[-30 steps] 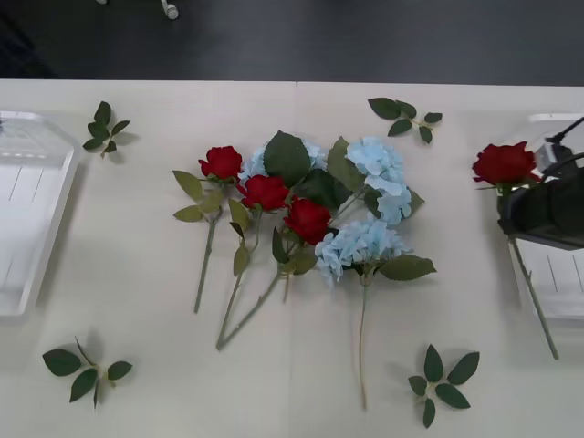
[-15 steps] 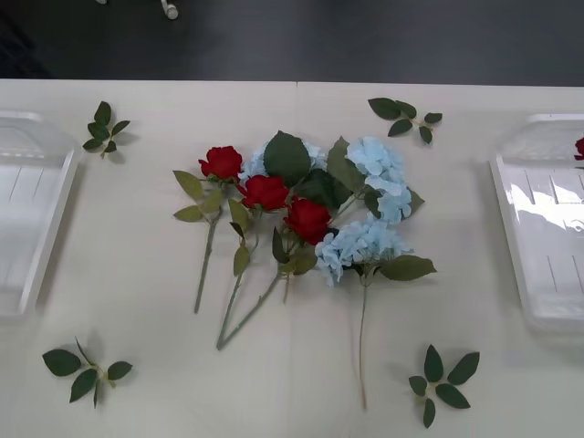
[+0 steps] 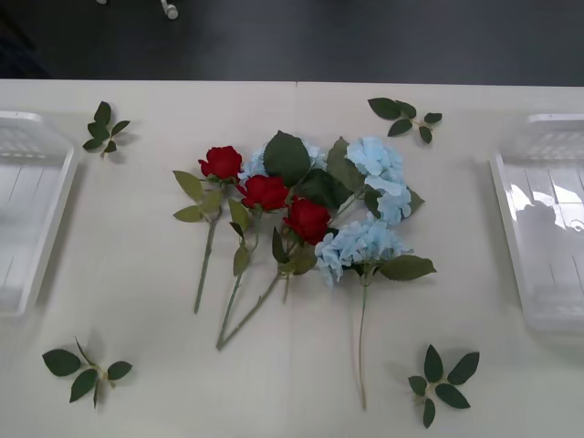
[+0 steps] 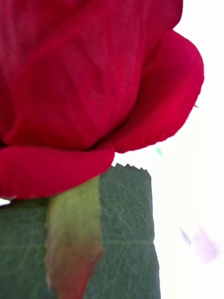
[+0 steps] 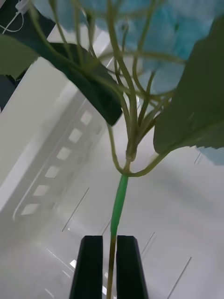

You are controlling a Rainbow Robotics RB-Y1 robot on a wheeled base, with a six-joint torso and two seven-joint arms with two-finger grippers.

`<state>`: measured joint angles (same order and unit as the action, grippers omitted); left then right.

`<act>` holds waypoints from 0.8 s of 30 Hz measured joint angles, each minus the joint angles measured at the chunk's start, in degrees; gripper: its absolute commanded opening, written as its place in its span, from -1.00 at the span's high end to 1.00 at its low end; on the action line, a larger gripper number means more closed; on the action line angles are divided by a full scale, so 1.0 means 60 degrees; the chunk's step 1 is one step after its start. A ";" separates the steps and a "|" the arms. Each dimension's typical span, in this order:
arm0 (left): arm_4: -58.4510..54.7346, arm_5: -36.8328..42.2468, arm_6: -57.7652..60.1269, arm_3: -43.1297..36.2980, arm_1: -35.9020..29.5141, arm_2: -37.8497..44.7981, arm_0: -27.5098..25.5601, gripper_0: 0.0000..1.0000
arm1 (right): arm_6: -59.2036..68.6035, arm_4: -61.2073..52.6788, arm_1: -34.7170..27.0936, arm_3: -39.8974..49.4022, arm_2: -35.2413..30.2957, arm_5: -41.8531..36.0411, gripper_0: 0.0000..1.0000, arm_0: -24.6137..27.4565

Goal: Put the red flowers into the right box and the blue flowers into the left box

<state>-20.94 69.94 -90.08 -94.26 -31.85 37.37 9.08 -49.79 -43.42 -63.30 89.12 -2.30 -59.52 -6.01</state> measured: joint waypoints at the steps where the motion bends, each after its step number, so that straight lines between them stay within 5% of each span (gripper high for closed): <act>1: -0.0004 0.0000 0.0000 0.0000 0.0000 -0.0014 0.0000 -1.00 | 0.0000 0.0014 0.0000 -0.0114 0.0000 0.0189 1.00 0.0000; 14: -0.0978 0.1109 0.0000 -0.0456 0.0000 -0.0015 0.0000 -1.00 | -0.0009 0.0000 0.0000 -0.0664 0.0002 0.1643 1.00 0.0000; 16: -0.1270 0.1718 0.0000 -0.0876 0.0000 -0.0027 0.0000 -1.00 | -0.0009 0.0000 0.0000 -0.0664 0.0008 0.1651 0.37 0.0000; 19: -0.1686 0.2426 0.0000 -0.1573 0.0000 -0.0242 0.0000 -1.00 | -0.0009 0.0002 0.0000 -0.0664 0.0125 0.1792 -0.30 0.0000; 24: -0.2270 0.3125 0.0002 -0.2482 0.0000 -0.1296 0.0000 -1.00 | -0.0009 0.0006 0.0000 -0.0668 0.0584 0.2000 -0.40 -0.0001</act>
<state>-34.56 88.69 -90.07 -109.15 -31.85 29.60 9.08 -49.84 -43.39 -63.30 85.12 1.20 -47.52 -6.02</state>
